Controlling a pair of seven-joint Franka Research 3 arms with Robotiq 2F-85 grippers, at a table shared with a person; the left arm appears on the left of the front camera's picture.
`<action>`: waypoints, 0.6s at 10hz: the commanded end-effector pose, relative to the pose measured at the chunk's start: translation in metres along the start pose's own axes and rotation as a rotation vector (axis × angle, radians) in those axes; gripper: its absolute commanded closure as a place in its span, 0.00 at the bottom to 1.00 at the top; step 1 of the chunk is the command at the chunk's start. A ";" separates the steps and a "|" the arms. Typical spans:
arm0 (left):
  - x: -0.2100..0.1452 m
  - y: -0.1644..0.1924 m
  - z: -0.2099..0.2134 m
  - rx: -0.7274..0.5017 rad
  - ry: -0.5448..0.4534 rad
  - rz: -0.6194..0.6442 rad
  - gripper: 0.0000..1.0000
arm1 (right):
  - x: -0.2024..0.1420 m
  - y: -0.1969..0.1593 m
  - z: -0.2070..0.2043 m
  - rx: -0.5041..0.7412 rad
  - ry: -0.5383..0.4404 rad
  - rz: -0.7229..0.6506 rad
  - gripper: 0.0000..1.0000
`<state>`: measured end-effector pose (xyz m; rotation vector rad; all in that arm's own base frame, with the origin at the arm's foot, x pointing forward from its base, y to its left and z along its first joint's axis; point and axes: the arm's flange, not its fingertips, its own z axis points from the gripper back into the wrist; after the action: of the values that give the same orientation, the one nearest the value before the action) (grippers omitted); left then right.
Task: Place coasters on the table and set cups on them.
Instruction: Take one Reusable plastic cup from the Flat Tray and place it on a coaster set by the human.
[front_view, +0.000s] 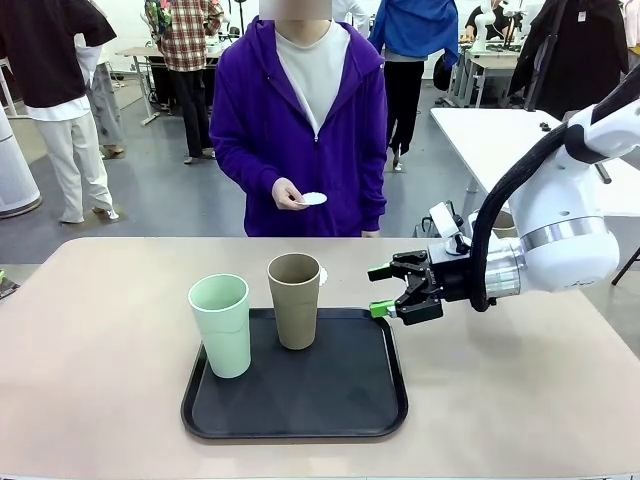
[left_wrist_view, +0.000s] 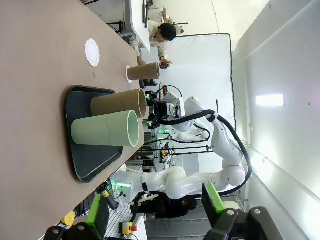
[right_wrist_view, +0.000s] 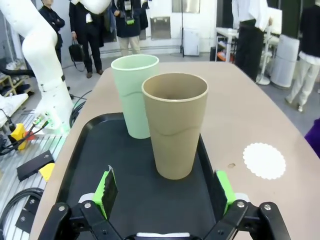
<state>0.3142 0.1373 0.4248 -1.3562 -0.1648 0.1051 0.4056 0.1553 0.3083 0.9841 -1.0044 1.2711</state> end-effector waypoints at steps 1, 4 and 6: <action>0.000 -0.002 0.000 -0.011 -0.008 -0.007 0.00 | 0.002 0.001 0.002 0.004 0.020 -0.017 0.00; 0.000 -0.002 0.000 -0.011 -0.008 -0.007 0.00 | 0.002 0.001 0.002 0.004 0.020 -0.017 0.00; 0.000 -0.002 0.000 -0.011 -0.008 -0.007 0.00 | -0.016 -0.008 -0.018 -0.022 0.012 -0.057 0.00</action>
<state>0.3142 0.1373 0.4248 -1.3562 -0.1649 0.1051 0.4060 0.1554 0.3027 0.9840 -0.9900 1.2617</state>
